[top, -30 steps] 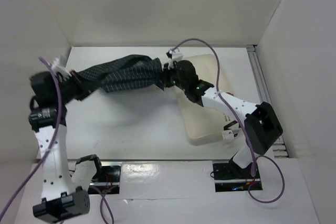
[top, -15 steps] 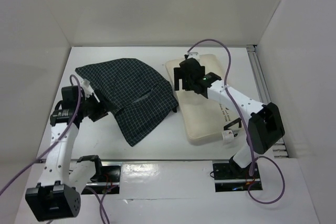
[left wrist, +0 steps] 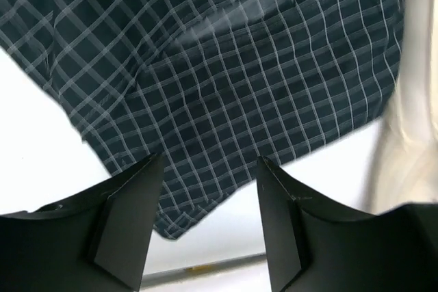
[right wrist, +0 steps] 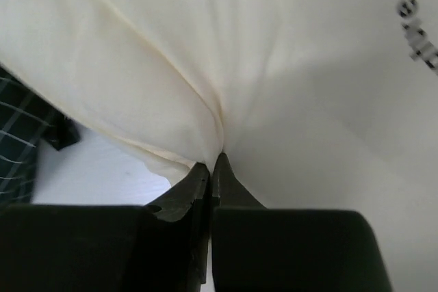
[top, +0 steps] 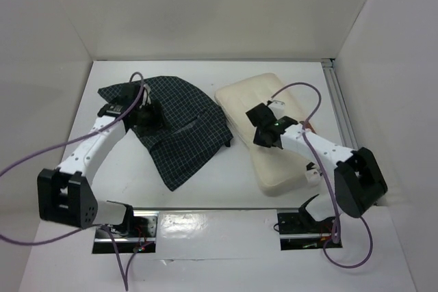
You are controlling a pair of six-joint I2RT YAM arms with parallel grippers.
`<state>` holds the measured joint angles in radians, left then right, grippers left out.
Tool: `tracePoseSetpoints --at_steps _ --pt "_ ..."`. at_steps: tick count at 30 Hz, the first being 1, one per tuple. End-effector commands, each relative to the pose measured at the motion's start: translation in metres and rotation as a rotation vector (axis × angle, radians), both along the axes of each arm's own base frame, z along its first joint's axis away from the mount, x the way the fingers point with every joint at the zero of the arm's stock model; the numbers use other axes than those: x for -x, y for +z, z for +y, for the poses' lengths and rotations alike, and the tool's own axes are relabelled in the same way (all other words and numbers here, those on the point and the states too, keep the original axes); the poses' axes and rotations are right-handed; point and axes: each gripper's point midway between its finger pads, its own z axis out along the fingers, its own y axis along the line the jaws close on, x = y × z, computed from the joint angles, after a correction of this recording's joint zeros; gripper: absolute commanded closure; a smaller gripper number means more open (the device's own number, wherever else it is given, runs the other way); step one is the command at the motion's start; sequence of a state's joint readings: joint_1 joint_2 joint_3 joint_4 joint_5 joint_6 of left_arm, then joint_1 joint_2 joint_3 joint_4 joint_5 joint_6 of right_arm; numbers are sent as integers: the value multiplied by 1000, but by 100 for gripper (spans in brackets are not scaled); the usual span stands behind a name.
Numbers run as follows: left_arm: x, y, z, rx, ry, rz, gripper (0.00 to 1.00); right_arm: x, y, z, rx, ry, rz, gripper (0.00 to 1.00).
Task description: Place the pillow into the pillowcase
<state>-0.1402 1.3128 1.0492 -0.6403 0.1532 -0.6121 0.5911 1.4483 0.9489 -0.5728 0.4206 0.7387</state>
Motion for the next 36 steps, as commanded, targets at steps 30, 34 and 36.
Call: tracePoseSetpoints --at_steps 30,34,36 --pt "-35 -119 37 -356 174 373 77 -159 5 58 248 220 -15 100" --pt "-35 -113 38 -359 164 368 100 -152 71 54 168 251 -168 100" --pt "-38 -103 35 -342 164 346 100 -145 103 57 107 271 -252 100"
